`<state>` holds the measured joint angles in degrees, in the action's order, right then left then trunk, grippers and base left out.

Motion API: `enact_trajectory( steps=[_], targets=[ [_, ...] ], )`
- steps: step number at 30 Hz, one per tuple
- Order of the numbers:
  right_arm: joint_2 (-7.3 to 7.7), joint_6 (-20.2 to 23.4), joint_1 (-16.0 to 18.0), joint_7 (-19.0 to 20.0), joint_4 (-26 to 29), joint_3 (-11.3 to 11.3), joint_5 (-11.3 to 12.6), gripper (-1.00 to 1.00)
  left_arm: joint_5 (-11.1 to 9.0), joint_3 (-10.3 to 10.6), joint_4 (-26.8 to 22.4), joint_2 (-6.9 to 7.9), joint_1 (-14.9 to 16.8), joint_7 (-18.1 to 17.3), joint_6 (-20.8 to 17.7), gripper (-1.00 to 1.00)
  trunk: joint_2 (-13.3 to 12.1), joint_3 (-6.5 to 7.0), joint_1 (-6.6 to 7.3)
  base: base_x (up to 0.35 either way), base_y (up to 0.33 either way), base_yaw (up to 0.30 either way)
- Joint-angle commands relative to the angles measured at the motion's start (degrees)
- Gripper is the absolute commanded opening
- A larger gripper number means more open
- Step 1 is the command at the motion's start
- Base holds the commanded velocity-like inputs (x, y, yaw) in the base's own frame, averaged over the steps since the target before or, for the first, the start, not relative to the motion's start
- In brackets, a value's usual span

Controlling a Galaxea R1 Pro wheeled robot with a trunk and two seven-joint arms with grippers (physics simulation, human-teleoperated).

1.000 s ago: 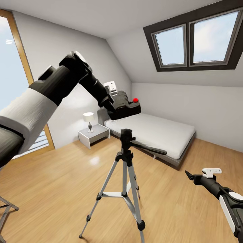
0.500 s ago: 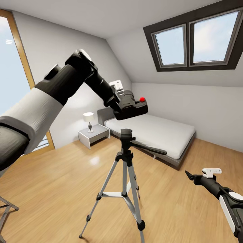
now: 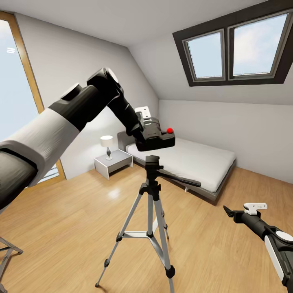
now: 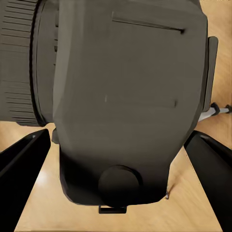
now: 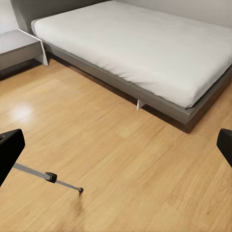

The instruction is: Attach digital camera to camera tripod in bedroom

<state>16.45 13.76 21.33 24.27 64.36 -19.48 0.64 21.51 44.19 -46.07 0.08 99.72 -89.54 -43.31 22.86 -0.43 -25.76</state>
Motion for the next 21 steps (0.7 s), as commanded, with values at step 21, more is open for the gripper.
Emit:
enact_trajectory(
  steps=[21],
  targets=[
    [0.01,0.38,-0.42,0.34,-0.18,-0.30,-0.05,1.00,0.43,5.22,5.24,-0.34,0.04,-0.46,-3.08,-1.00,0.06,-0.04,-0.02,0.000,0.000,0.000]
  ],
)
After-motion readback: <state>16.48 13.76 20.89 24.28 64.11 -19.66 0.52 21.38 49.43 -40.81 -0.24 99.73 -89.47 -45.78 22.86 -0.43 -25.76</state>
